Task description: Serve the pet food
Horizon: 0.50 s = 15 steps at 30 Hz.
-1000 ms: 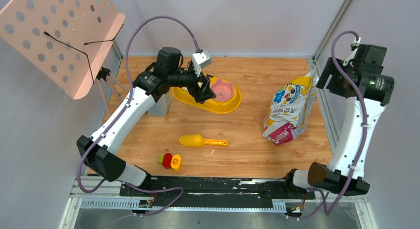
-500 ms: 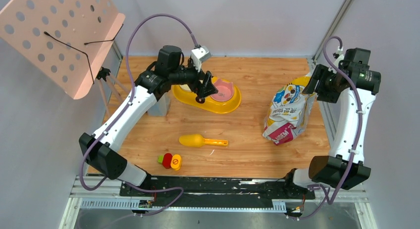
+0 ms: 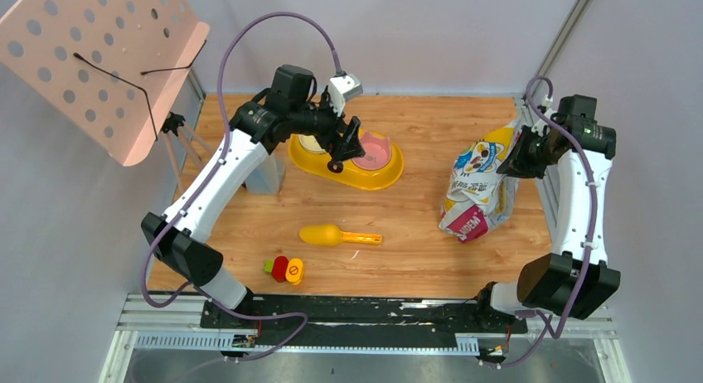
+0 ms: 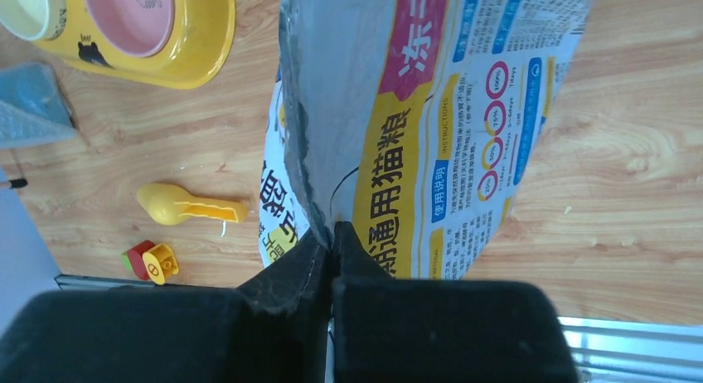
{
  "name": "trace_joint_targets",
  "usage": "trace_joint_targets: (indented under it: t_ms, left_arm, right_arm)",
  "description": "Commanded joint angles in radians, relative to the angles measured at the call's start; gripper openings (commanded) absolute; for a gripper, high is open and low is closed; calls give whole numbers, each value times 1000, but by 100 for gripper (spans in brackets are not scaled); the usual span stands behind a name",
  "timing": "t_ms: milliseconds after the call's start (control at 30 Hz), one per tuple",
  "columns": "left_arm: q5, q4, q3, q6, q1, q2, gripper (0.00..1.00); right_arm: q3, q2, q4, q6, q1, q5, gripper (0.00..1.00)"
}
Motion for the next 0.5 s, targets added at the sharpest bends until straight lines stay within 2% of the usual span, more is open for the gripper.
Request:
trace_joint_targets:
  t_ms: [0, 133, 267, 467]
  left_arm:
    - [22, -8, 27, -31, -3, 7, 95]
    - [41, 64, 42, -164, -3, 22, 95]
    - [38, 95, 59, -219, -2, 37, 95]
    - [123, 159, 55, -279, -2, 56, 95]
  right_arm:
    - [-47, -80, -22, -35, 79, -161, 0]
    - [-30, -125, -3, -85, 231, -249, 0]
    - [10, -140, 45, -79, 415, -272, 0]
    - [53, -108, 61, -76, 452, -278, 0]
